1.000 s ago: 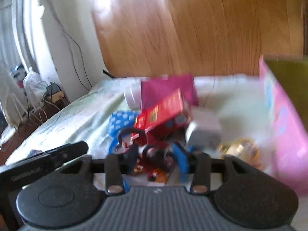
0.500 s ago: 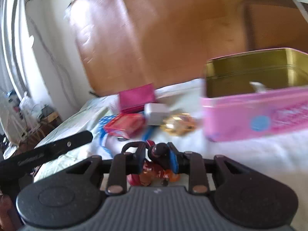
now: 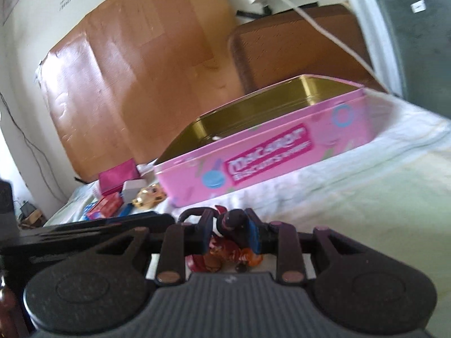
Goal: Organize rigid objects
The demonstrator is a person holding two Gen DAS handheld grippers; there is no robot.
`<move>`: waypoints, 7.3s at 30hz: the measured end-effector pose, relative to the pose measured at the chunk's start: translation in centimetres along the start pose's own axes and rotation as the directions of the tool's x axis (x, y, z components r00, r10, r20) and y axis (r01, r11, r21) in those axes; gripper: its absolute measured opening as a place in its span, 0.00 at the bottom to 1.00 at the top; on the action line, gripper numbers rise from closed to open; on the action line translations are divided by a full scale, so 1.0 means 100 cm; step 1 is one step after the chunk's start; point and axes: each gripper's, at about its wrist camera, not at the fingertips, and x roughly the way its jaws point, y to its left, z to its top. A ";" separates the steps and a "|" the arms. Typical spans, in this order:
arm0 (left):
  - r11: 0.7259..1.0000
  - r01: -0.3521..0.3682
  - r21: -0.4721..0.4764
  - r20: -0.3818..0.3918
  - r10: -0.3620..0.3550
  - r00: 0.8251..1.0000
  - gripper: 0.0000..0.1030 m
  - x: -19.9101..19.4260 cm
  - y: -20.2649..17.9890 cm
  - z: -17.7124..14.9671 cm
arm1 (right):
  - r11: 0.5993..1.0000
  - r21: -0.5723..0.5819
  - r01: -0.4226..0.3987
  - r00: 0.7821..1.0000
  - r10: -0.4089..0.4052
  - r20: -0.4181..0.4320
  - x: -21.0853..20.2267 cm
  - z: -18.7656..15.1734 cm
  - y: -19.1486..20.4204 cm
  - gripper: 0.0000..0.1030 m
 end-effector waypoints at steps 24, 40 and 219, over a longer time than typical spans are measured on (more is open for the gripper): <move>0.997 0.015 0.076 -0.122 -0.005 0.993 0.14 0.044 -0.022 -0.002 | 0.901 -0.429 -0.068 0.985 -0.008 -0.173 0.021 -0.002 0.000 0.73; 0.976 -0.097 0.197 0.064 0.086 0.994 0.12 0.121 -0.034 0.122 | 0.891 -0.429 0.149 0.981 -0.078 0.178 0.078 0.100 -0.016 0.76; 0.905 -0.306 -0.295 0.146 0.359 0.922 0.80 -0.114 0.145 -0.031 | 0.767 -0.620 -0.162 0.972 0.017 -0.233 0.067 -0.030 0.117 0.57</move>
